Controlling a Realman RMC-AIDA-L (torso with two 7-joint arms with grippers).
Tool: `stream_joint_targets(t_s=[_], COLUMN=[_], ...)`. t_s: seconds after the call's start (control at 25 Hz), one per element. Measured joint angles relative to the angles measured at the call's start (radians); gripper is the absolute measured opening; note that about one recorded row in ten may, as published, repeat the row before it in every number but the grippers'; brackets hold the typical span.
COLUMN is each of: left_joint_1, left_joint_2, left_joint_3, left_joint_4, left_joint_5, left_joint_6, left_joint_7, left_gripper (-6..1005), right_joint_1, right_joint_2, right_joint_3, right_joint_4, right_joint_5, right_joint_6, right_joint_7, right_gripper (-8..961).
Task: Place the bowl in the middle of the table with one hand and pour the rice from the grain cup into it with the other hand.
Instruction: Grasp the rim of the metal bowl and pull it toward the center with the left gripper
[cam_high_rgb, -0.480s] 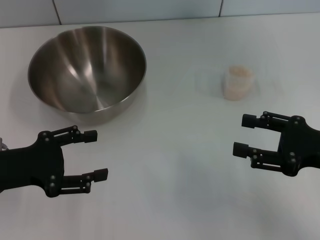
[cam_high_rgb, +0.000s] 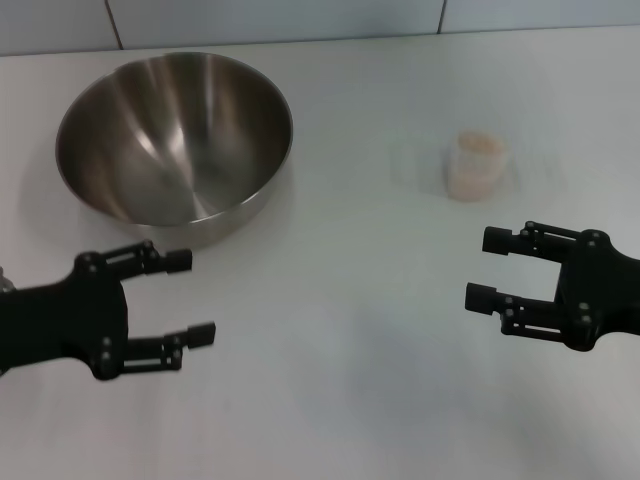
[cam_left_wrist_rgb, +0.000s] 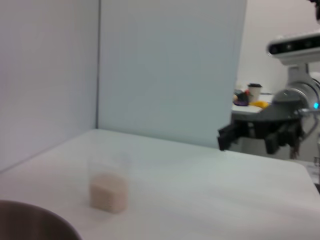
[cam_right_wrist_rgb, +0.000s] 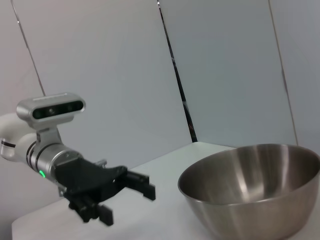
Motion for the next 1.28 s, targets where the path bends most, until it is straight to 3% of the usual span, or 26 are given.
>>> stream_joint_targets(t_s=[0.16,0.4,0.44,0.48,0.64,0.8,0.84,1.0,1.04,1.28], left_joint_1=[-0.009,-0.080,-0.114,-0.114,-0.196,-0.316,-0.375,-0.441,-0.505,-0.590], left_joint_2=[-0.003,0.007,0.007,0.007,0.009,0.028,0.034,0.038,0.036,0.022], left_joint_3=[-0.055,-0.121,-0.117,-0.117,-0.113,-0.111,-0.107,-0.091,-0.073,-0.064], left_joint_4=[0.008,0.148,0.242,0.242,0.367,0.386,0.383,0.382,0.377,0.295], left_joint_5=[-0.076,-0.099,-0.033,-0.033,0.171,0.436,0.558,0.703,0.828,0.974], left_joint_6=[-0.027,-0.189,-0.268,-0.268,-0.384,-0.449,-0.448,-0.429,-0.402,-0.411], left_joint_7=[-0.079,-0.487,-0.650,-0.650,-0.916,-1.095,-1.148,-1.195,-1.232,-1.246], left_gripper=[840,840,840,840,840,840,840,841,841,841], right_joint_1=[0.011,0.031,0.034,0.034,0.034,0.036,0.042,0.057,0.064,0.079], right_joint_2=[-0.001,-0.004,-0.004,-0.004,-0.004,-0.003,-0.003,-0.005,-0.006,-0.006], right_joint_3=[0.000,-0.006,-0.007,-0.007,-0.002,0.000,0.000,0.005,0.011,0.016], right_joint_4=[0.001,0.012,0.015,0.015,0.028,0.038,0.051,0.084,0.103,0.143], right_joint_5=[0.000,-0.004,-0.006,-0.006,-0.003,0.000,0.008,0.026,0.030,0.038], right_joint_6=[0.000,0.015,0.018,0.018,0.018,0.018,0.018,0.017,0.016,0.009], right_joint_7=[0.000,0.000,-0.004,-0.004,-0.026,-0.049,-0.059,-0.083,-0.099,-0.152], right_gripper=[738,738,738,738,738,738,738,738,738,738])
